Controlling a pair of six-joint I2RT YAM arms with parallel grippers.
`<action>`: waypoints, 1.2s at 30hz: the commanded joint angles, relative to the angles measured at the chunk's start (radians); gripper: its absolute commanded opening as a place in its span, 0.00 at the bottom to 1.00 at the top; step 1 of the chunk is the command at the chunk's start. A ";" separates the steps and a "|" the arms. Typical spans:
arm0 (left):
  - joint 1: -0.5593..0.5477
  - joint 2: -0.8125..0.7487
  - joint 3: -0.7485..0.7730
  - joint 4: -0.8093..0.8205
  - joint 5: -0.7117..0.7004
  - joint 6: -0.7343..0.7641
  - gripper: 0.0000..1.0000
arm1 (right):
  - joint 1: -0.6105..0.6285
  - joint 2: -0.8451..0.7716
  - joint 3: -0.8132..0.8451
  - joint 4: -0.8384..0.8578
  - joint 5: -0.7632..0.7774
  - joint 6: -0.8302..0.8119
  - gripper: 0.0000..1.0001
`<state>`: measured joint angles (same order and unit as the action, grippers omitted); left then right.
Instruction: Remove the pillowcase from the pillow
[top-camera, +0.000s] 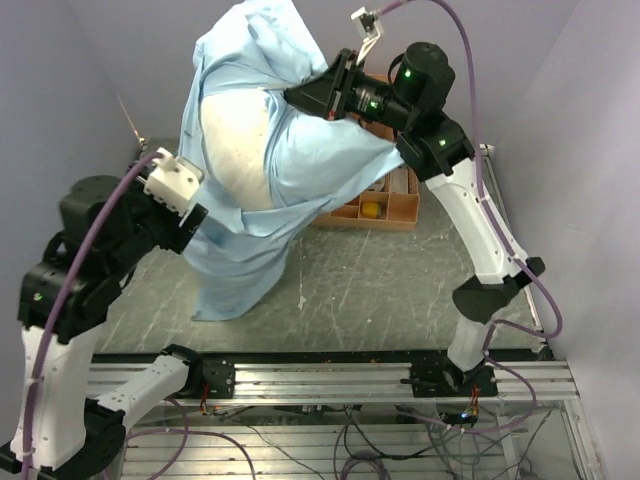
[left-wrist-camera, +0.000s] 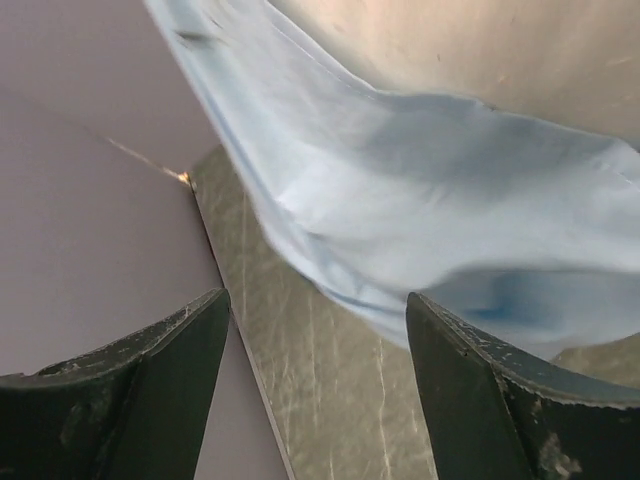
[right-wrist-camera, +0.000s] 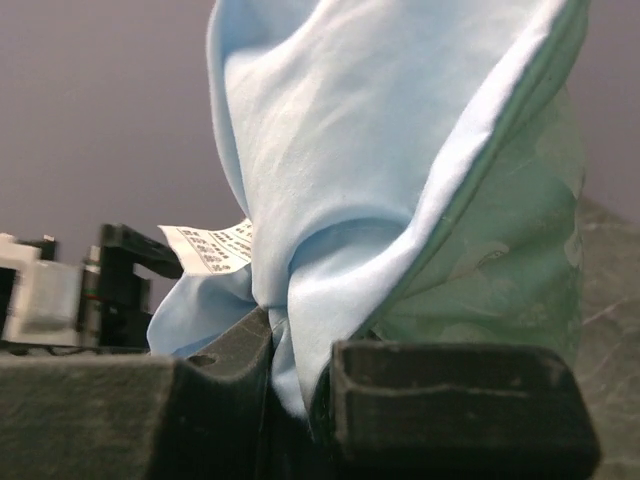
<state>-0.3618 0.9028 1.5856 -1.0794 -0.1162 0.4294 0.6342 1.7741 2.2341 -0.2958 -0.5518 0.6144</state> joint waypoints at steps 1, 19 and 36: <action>-0.002 0.030 0.213 -0.155 0.089 -0.022 0.83 | -0.012 0.091 0.286 -0.048 -0.057 -0.076 0.00; -0.002 -0.037 0.273 -0.029 0.242 0.150 0.87 | 0.354 0.167 0.150 -0.028 -0.210 -0.264 0.00; 0.266 -0.309 -0.052 -0.060 0.502 0.918 0.91 | 0.462 0.299 0.220 -0.151 -0.273 -0.339 0.00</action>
<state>-0.1230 0.5774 1.5677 -1.1671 0.3405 1.1999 1.0748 2.0560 2.4638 -0.3492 -0.7525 0.3344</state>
